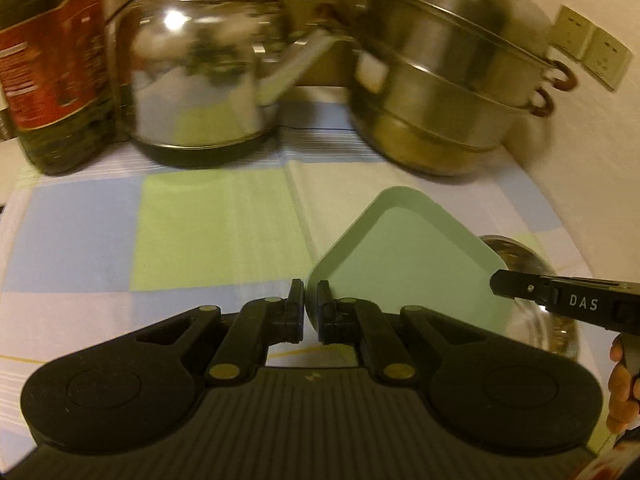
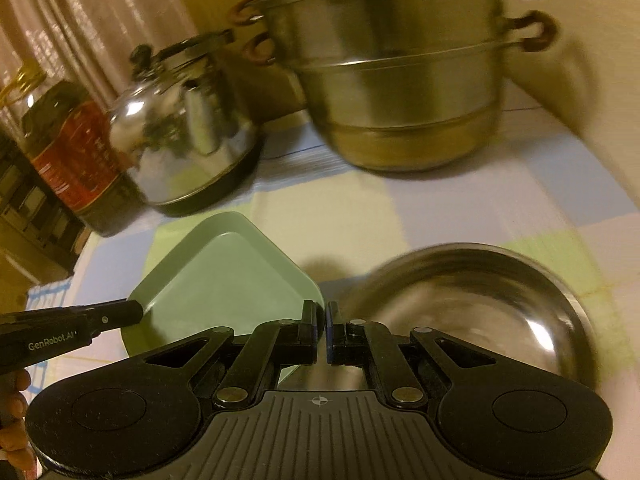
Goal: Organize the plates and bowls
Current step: 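Carry the green plate into the large steel plate and release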
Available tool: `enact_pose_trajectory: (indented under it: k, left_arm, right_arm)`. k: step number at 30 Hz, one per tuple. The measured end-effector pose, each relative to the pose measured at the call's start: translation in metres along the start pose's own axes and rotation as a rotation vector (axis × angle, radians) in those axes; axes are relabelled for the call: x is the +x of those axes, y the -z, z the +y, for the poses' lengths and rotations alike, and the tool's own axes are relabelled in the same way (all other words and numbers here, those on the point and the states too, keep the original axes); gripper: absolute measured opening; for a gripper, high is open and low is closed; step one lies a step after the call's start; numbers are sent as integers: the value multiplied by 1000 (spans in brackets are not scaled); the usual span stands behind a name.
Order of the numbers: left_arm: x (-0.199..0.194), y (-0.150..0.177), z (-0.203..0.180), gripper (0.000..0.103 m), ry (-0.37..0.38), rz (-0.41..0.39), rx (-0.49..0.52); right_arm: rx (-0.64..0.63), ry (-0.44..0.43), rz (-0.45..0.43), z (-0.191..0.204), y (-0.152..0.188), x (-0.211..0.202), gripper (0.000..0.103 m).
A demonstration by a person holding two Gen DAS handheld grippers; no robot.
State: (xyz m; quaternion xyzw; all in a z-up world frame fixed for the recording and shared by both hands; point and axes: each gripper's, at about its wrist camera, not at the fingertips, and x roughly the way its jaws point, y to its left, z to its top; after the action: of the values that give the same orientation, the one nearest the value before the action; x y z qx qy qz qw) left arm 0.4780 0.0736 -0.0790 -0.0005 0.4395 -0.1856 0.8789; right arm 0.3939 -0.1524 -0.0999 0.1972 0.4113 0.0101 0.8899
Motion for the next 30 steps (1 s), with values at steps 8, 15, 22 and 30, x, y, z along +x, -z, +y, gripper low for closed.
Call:
enact_pose_trajectory:
  k: [8,15,22,30]
  left_arm:
    - [13,12,-68,5,59,36,55]
    - [26,23,-108,5,72,65,83]
    - [42,28,-122,5,55,96,84]
    - [56,29,-125,5,34,124,75]
  right_arm:
    - [68,72,0,-61,12,-37,4]
    - [117,107,19,-101,22,-51,4]
    - [122,111,44,-119,24,-49,4]
    - [112,103,71,-128,24,-38,4]
